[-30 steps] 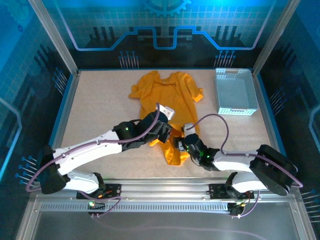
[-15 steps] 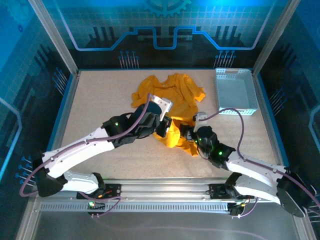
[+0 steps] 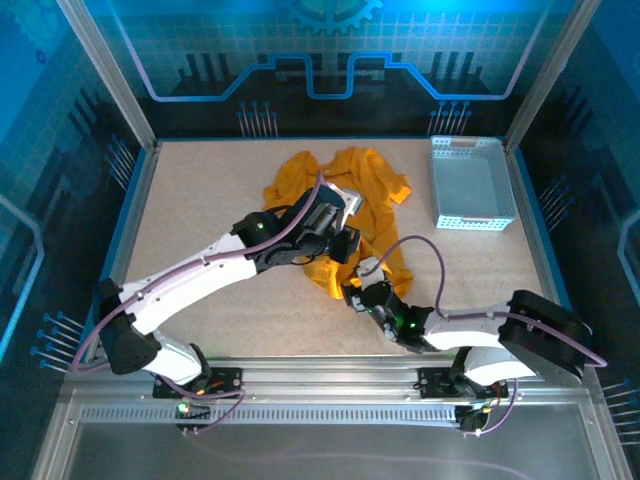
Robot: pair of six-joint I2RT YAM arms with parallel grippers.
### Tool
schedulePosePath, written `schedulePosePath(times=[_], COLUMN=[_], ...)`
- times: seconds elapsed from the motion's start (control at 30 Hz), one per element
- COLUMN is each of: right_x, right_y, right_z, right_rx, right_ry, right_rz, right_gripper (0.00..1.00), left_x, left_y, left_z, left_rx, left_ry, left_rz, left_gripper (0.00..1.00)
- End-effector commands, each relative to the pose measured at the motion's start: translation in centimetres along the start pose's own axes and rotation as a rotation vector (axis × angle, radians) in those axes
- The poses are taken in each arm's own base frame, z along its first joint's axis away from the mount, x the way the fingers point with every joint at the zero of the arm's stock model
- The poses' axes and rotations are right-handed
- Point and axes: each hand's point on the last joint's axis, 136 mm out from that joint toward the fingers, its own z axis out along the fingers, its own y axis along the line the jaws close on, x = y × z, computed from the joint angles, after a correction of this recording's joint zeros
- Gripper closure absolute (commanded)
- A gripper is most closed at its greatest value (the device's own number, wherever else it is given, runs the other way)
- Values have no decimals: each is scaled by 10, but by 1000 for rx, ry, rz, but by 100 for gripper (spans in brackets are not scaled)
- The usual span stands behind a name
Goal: Fold the inside-out t-shirt
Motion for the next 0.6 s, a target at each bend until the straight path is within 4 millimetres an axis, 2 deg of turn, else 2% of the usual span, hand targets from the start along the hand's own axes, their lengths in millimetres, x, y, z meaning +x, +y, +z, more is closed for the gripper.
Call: schedulePosePath(times=[0.0, 0.13, 0.3, 0.4, 0.47, 0.57], right_x=[-23, -18, -28, -32, -33, -40], right_y=[1, -5, 0, -23, -48, -63], right_z=[7, 22, 35, 41, 44, 44], right_rx=[26, -61, -108, -48, -27, 6], right_ry=[-64, 19, 78, 76, 70, 45], right_rz=[74, 161, 71, 121, 234, 253], right_gripper=[38, 39, 39, 39, 39, 40], left_x=[-8, -4, 4, 8, 11, 11], left_y=[-8, -21, -22, -24, -25, -24], left_z=[-7, -16, -27, -38, -46, -54], left_rx=[42, 124, 152, 179, 196, 203], left_ry=[0, 0, -1, -8, -16, -39], left_rz=[-14, 43, 97, 126, 146, 159], left_gripper=[99, 99, 99, 98, 98, 97])
